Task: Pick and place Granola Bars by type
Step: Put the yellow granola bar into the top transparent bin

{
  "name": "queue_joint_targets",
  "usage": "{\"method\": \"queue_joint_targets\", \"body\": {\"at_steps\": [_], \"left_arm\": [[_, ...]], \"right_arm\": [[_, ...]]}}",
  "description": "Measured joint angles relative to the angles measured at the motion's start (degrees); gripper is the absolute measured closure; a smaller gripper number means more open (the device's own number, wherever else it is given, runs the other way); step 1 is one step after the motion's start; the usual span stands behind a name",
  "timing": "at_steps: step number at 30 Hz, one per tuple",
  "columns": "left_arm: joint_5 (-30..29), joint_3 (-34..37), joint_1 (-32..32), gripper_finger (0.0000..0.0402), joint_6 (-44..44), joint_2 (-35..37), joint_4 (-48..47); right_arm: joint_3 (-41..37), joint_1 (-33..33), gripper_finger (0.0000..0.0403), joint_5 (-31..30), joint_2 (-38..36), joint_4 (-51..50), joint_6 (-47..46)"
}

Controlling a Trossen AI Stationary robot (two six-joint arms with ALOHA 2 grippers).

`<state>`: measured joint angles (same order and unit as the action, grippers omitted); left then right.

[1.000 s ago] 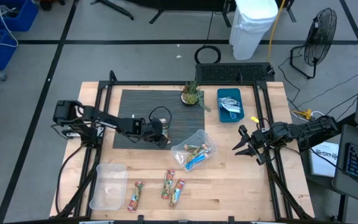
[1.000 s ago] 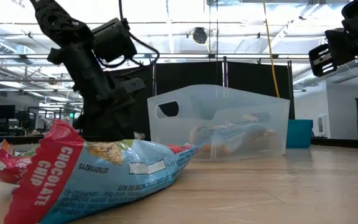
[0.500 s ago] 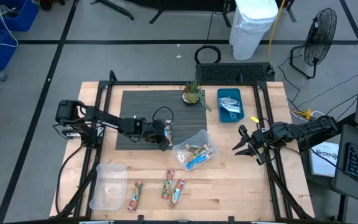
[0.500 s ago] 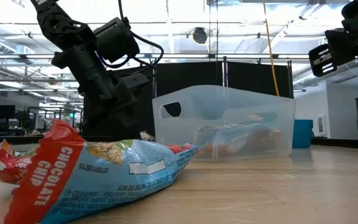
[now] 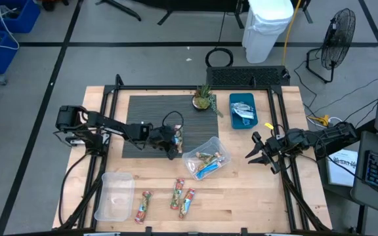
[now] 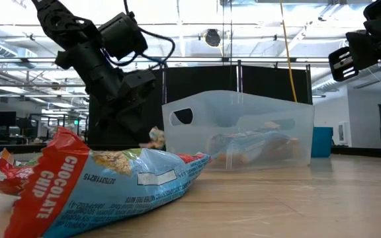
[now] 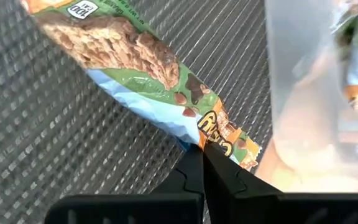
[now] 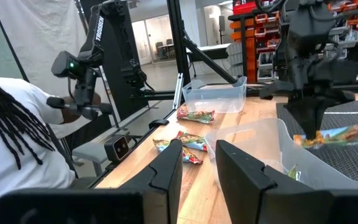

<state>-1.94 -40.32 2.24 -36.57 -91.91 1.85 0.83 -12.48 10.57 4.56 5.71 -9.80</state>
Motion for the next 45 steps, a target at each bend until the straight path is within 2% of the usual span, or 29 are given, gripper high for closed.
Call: {"method": "queue_joint_targets", "body": {"at_steps": [7, 13, 18, 23, 26, 31, 34, 40, 43, 45], "left_arm": [[-1.31, 0.02, -0.11, 0.04, 8.01, 10.1, -1.5], [-5.45, 0.0, -1.03, 0.04, 16.81, 20.51, -3.72], [-7.61, 0.0, -1.31, 0.04, 20.75, 27.52, -5.33], [-13.94, 0.0, -1.31, 0.0401, 25.34, 32.83, -6.71], [-20.11, 0.0, -1.19, 0.0401, 27.66, 34.65, -7.92], [-34.85, 0.0, -0.35, 0.0401, 27.66, 35.39, -13.69], [-40.34, 0.0, 0.07, 0.0401, 27.02, 34.95, -15.45], [-45.58, -0.02, 0.04, 0.0401, 34.56, 34.38, -15.25], [-45.06, -0.02, 0.04, 0.0401, 39.45, 33.87, -14.9], [-42.25, -0.02, 0.04, 0.0401, 42.02, 33.63, -13.73]], "right_arm": [[-0.01, -0.01, 0.0314, 0.0, 0.0, 0.0, 0.0], [0.0, 0.01, 0.0314, 0.01, 0.0, 0.0, -0.02], [0.0, 0.0, 0.0314, 0.02, 0.0, 0.0, -0.01], [0.0, 0.0, 0.0314, 0.0, 0.01, 0.0, 0.0], [0.01, -0.01, 0.0314, 0.0, 0.02, -0.02, 0.0], [0.01, 0.0, 0.0314, 0.01, 0.02, -0.01, 0.0], [-0.01, 0.0, 0.0314, 0.0, 0.02, 0.0, 0.0], [0.01, -0.01, 0.0314, 0.0, 0.02, -0.02, 0.0], [0.0, 0.01, 0.0314, 0.0, 0.02, 0.0, -0.02], [0.0, -0.01, 0.0314, 0.0, 0.02, -0.02, 0.0]]}}
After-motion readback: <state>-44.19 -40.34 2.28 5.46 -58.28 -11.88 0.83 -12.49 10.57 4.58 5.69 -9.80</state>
